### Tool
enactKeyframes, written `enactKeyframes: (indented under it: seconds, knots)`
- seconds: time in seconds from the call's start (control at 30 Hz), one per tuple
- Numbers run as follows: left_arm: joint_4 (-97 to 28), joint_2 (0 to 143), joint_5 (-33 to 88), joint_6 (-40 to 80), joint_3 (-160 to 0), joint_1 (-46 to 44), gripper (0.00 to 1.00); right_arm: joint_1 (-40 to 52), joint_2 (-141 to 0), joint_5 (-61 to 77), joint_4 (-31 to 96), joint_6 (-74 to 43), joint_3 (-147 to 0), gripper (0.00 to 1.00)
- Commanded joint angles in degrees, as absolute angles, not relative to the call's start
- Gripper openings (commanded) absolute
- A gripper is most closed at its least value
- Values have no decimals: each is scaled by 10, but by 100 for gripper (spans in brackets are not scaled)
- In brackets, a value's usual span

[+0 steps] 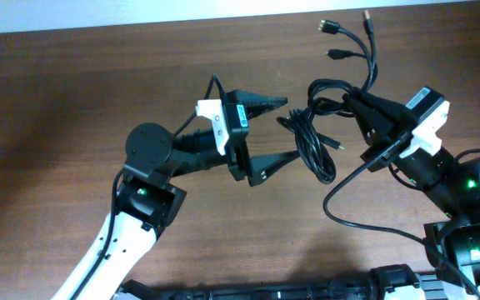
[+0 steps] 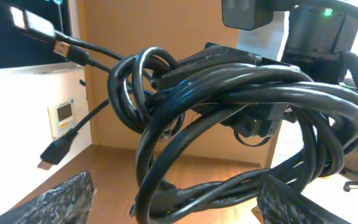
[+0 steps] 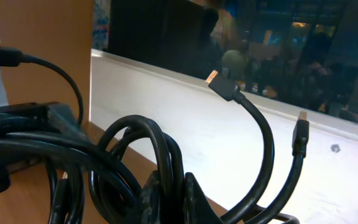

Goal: Untangle cables

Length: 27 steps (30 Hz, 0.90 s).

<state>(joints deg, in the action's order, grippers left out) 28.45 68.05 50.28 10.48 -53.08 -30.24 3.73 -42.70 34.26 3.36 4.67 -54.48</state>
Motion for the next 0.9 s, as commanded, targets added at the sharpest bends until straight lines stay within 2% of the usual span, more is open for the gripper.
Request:
enactKeyframes:
  seconds: [0.0,0.1,0.2,0.27,0.33,0.5,0.77,0.87]
  knots:
    - [289,667,497,106,-532,-277,57,33,-423,323,30,42,-550,4]
    - [299,667,497,106,-532,-277,38,33,-423,328,32,42,-550,4]
    - [300,667,497,106,-532,-277,38,33,-423,374,33,42,-550,4]
    - [315,667,497,106,-532,-277,24,33,-423,375,48,42,-550,4]
    - [325,667,499,106,-532,-277,1,33,-423,375,58,42,-550,4]
    - [315,667,500,106,-532,-277,0,33,-423,333,55,42,-550,4]
    - [202,667,438,112,-532,-277,0,33,-423,232,34,42,-550,4]
    - [112,667,322,238,-532,-246,0,33,-423,203,34,42,-550,4]
